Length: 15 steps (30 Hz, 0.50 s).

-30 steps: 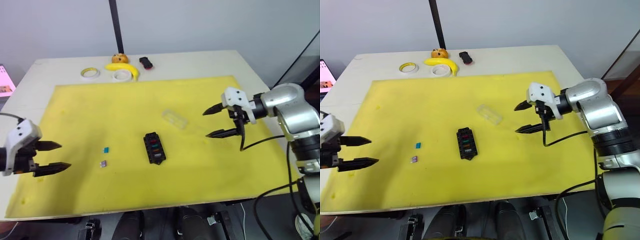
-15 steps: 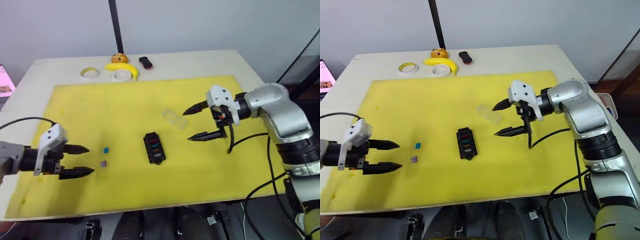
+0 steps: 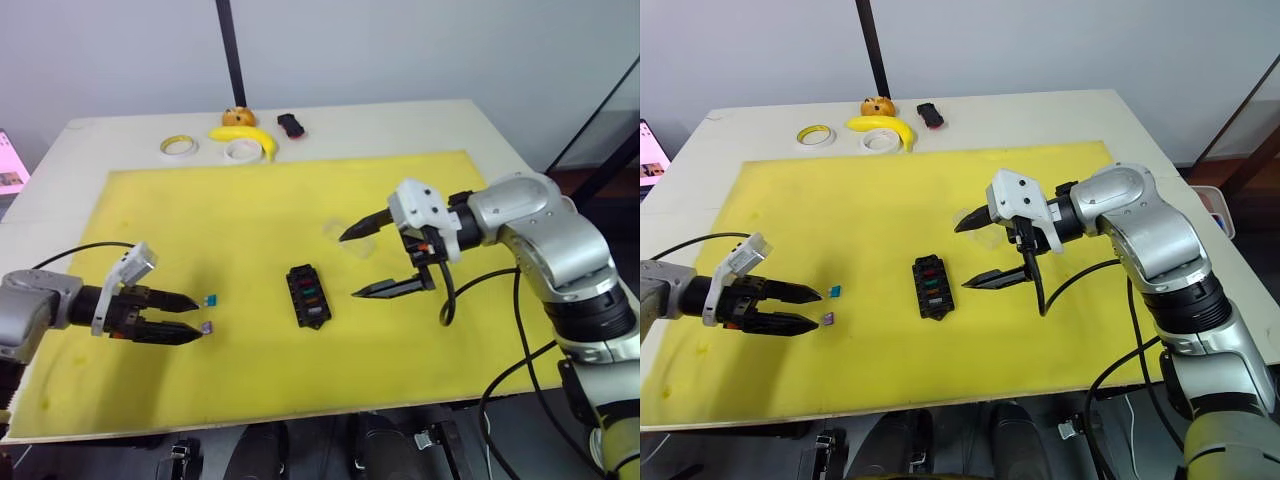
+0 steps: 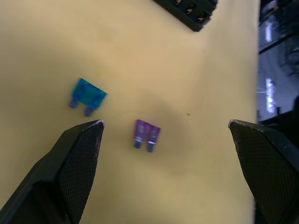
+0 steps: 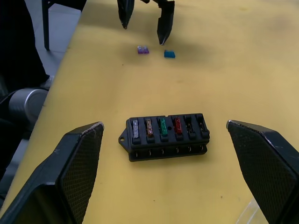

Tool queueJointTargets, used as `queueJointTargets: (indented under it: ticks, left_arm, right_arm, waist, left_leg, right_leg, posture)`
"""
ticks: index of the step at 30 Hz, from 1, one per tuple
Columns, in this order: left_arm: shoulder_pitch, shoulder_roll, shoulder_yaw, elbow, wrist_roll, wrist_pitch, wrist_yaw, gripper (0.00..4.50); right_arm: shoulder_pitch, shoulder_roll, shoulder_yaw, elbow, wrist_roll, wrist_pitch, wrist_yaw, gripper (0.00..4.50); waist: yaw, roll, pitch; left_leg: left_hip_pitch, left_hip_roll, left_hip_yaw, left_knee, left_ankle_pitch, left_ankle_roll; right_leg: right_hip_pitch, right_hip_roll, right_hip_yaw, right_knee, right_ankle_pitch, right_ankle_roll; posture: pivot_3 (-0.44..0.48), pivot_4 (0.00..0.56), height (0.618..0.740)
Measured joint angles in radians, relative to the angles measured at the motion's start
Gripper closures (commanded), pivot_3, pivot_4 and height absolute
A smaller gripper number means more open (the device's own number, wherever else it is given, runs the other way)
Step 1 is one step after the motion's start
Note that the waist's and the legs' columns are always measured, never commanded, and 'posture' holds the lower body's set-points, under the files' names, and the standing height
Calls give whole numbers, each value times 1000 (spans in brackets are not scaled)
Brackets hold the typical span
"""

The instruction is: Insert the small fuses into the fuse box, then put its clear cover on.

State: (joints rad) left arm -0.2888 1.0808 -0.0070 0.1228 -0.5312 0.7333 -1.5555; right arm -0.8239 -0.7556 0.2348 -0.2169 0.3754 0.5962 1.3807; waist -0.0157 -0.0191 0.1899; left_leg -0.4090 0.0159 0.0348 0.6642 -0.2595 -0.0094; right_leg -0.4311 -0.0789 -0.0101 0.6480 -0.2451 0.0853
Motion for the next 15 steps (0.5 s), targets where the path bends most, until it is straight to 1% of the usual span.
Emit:
queueJointTargets:
  ticks: [3, 6, 8, 15]
  left_arm:
    - [27, 10, 0, 7, 2, -11, -18, 0]
    - [61, 9, -1, 11, 22, -67, -19, 0]
    - [67, 3, -1, 15, 30, -92, -16, 0]
    - [56, -35, 0, 23, 42, -95, 0, 0]
  right_arm:
    - [-1, 4, 18, -2, -2, 1, -8, 23]
    - [-2, 10, 29, 1, -4, -14, -7, 23]
    - [-8, 15, 35, 12, -10, -28, -5, 23]
    - [-15, 18, 56, 24, -30, -67, 2, 23]
  waist:
    - [1, 0, 0]
    - [2, 0, 0]
    - [2, 0, 0]
    - [5, 0, 0]
  left_leg:
    - [0, 0, 0, 0, 0, 0]
    - [0, 0, 0, 0, 0, 0]
    - [0, 0, 0, 0, 0, 0]
    - [0, 0, 0, 0, 0, 0]
  right_leg:
    - [0, 0, 0, 0, 0, 0]
    - [0, 0, 0, 0, 0, 0]
    - [0, 0, 0, 0, 0, 0]
    - [1, -1, 0, 0, 0, 0]
  posture:
    - [0, 150, 740]
    - [0, 150, 740]
    - [0, 150, 740]
    - [0, 150, 740]
